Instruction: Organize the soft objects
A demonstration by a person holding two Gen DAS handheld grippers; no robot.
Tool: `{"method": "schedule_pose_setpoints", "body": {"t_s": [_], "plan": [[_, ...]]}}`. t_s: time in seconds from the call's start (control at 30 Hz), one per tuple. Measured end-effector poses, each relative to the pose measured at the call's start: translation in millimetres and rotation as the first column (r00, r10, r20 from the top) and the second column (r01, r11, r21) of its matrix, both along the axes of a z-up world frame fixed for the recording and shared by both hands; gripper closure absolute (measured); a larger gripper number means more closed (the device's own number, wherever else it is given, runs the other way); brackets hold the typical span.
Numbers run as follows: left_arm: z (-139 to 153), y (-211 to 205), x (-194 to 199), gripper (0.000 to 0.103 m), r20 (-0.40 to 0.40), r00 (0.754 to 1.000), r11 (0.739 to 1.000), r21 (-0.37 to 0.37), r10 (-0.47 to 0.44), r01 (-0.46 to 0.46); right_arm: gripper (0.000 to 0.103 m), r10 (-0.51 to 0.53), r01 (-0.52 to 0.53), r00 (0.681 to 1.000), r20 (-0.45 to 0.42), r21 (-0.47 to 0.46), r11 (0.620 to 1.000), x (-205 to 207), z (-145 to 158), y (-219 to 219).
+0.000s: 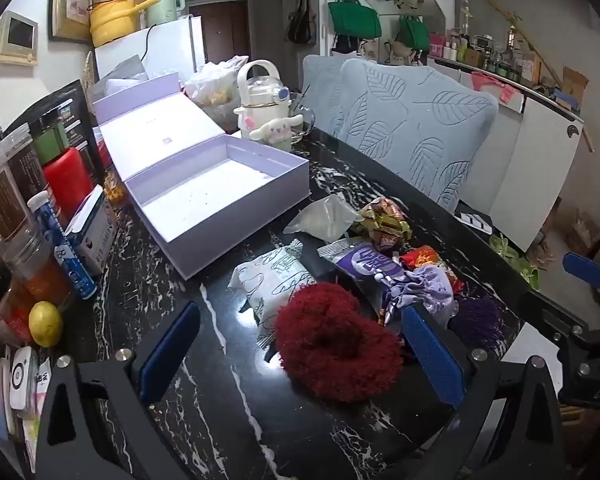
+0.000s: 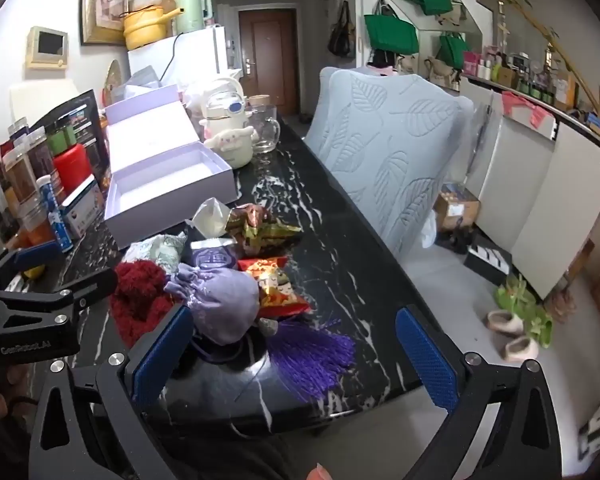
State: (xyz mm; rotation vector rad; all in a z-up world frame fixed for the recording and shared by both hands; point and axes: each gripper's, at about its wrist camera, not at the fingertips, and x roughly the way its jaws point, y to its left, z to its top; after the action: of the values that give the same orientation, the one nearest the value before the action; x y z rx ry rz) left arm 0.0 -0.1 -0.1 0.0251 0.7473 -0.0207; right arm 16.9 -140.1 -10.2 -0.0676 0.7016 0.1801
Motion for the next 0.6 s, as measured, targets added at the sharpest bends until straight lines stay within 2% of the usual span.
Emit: {"method": "schedule_pose_setpoints", "body": {"t_s": [0.23, 0.6], "plan": [[4.7, 0.2, -1.3, 0.0, -0.009, 1.0, 1.0, -0.015, -0.015, 0.015, 0.0, 0.0, 0.0, 1.0, -0.025, -0.002, 1.0, 4.5, -1.5, -0.9], [-1.4, -1.5, 3.1, 0.0, 0.001, 1.0, 1.0, -0.026, -0.016, 0.016, 0.0, 0.018, -0.018, 1.0, -0.006, 0.021, 1.0, 11.2, 1.9, -3.1]]}}
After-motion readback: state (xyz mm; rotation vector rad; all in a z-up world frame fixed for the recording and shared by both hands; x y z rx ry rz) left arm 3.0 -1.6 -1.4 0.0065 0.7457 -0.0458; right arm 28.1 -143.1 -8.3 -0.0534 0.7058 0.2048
